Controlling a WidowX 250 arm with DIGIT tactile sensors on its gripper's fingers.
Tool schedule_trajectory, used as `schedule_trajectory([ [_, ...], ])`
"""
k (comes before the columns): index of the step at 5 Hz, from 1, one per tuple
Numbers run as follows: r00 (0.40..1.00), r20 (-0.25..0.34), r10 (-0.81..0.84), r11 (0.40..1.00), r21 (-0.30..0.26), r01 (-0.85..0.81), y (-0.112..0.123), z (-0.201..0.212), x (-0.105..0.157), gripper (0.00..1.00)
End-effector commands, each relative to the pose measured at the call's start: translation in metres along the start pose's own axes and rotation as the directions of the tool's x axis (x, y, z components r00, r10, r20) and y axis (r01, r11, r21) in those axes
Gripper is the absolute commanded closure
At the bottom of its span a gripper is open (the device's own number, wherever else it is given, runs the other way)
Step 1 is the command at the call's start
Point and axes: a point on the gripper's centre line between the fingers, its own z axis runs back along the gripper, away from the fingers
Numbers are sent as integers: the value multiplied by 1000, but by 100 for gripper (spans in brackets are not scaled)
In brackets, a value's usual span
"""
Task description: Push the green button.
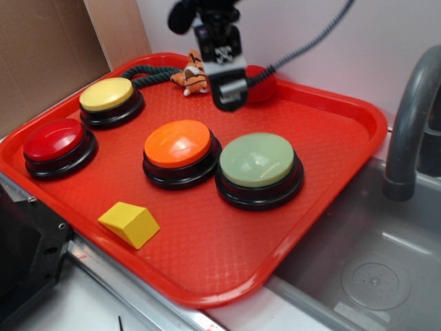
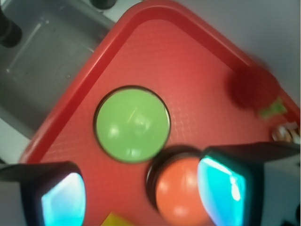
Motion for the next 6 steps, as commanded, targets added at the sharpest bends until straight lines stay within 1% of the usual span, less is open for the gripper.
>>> schedule_trajectory([
  [1,997,22,-75,997,25,74,9,-29,-12,0],
  [2,985,103,-141,989,-24,144,0,-44,3,0],
  [3,976,93,-195,980,-27,198,-8,-56,10,0],
  [4,980,42,-192,980,-53,194,-8,-68,6,0],
  [5,978,37,-206,976,-61,208,-5,-70,4,0],
  [6,972,50,-228,972,-51,231,-5,-67,4,0],
])
